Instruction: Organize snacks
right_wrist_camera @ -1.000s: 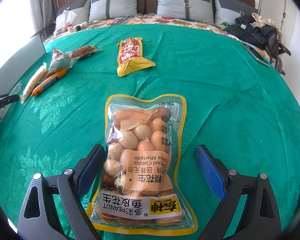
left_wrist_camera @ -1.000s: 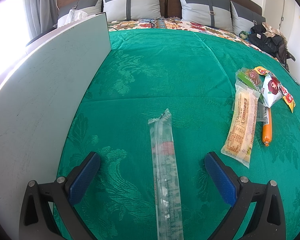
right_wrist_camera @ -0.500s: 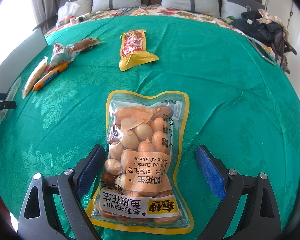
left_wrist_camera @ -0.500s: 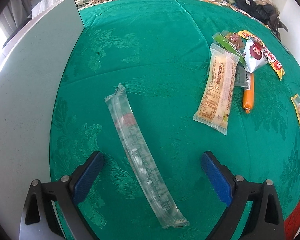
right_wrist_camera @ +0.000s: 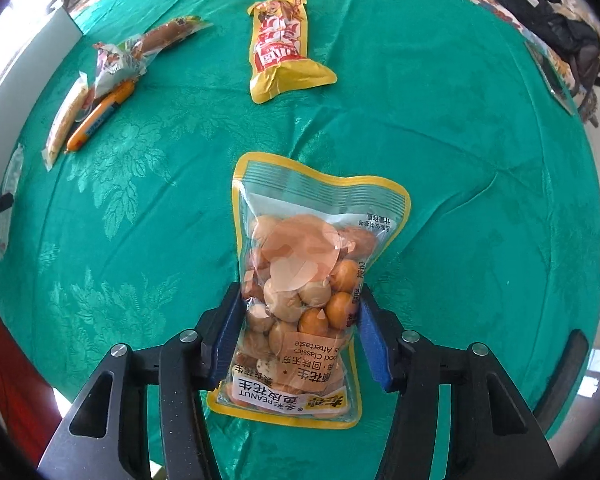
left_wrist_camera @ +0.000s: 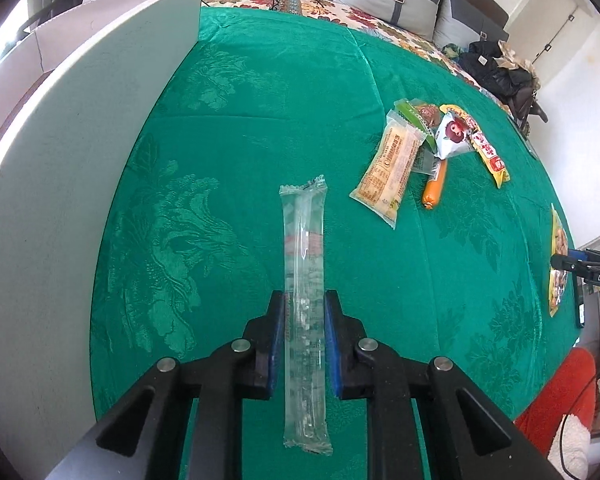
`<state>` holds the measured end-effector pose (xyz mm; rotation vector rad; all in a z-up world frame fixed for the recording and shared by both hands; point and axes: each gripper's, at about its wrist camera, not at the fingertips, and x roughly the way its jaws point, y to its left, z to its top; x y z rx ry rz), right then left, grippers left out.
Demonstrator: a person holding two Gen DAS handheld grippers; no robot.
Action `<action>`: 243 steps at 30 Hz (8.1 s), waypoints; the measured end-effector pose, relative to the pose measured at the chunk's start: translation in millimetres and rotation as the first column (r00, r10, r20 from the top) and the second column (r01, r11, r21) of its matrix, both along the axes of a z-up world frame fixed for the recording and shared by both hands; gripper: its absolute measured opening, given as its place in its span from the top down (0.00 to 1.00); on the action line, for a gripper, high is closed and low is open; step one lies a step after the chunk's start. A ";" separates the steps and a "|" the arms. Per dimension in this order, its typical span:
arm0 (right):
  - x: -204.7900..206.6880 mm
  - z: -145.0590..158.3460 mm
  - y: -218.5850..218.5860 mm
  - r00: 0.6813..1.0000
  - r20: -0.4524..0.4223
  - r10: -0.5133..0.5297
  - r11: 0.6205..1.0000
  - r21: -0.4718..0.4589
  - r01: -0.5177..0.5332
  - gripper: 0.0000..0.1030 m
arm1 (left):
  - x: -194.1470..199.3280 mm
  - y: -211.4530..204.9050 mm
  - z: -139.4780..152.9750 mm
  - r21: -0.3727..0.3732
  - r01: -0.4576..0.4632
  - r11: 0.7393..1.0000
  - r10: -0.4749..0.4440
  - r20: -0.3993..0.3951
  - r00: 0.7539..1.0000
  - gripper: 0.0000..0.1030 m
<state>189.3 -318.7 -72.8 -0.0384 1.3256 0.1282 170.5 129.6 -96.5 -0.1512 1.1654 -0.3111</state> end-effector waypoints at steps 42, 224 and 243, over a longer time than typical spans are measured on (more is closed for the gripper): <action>0.2 0.4 148.5 0.924 0.332 0.191 0.979 -0.131 -0.155 0.25 | -74.9 90.0 126.8 -0.113 -0.216 0.970 0.239 0.269 0.933 0.15; -31.7 -48.1 -17.3 0.921 0.374 -0.108 0.993 -0.012 0.121 0.09 | 42.9 -45.8 -34.5 0.236 -0.158 0.959 0.101 0.237 0.966 0.00; -31.3 -48.2 -18.1 0.923 0.368 -0.109 0.993 -0.012 0.122 0.08 | 49.8 -45.4 -31.8 0.240 -0.068 0.968 0.023 0.187 0.982 0.00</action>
